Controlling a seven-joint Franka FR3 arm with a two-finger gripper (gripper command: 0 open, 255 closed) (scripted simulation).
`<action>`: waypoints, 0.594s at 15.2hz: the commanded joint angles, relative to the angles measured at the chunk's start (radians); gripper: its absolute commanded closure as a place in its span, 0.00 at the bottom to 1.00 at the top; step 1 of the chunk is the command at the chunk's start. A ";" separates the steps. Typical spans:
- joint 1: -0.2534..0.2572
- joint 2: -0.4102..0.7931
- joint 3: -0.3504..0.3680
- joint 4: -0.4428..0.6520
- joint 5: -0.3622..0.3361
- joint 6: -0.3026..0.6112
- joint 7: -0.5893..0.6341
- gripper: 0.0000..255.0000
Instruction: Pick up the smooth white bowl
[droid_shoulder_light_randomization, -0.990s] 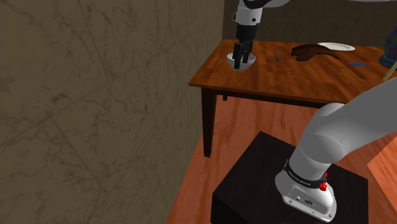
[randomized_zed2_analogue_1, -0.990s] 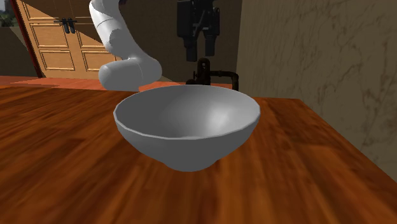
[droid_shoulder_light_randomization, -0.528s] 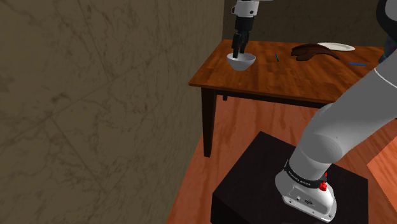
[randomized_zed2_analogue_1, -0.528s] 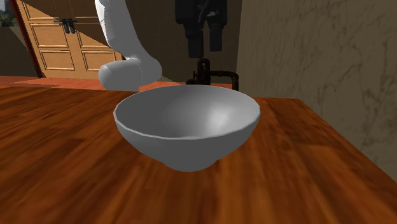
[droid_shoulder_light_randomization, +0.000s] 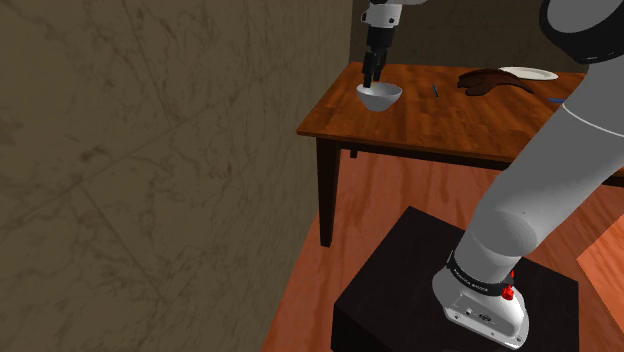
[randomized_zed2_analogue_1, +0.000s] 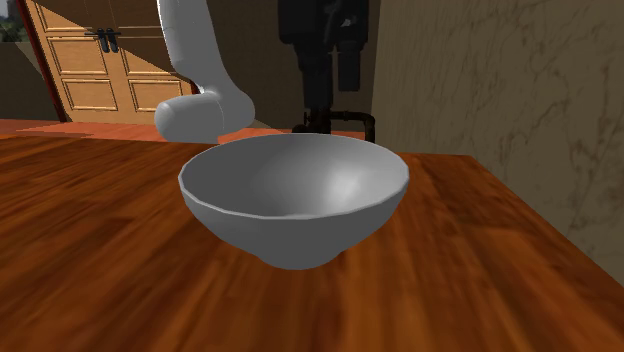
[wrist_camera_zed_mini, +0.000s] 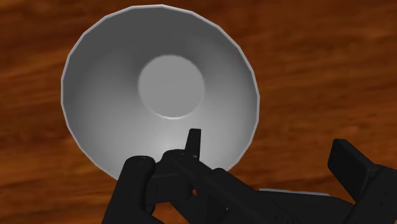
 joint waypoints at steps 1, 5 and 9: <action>-0.002 -0.005 -0.002 -0.032 -0.002 0.028 -0.003 0.00; -0.002 -0.008 -0.002 -0.069 -0.003 0.063 -0.004 0.00; -0.003 -0.010 -0.003 -0.071 -0.004 0.062 -0.004 1.00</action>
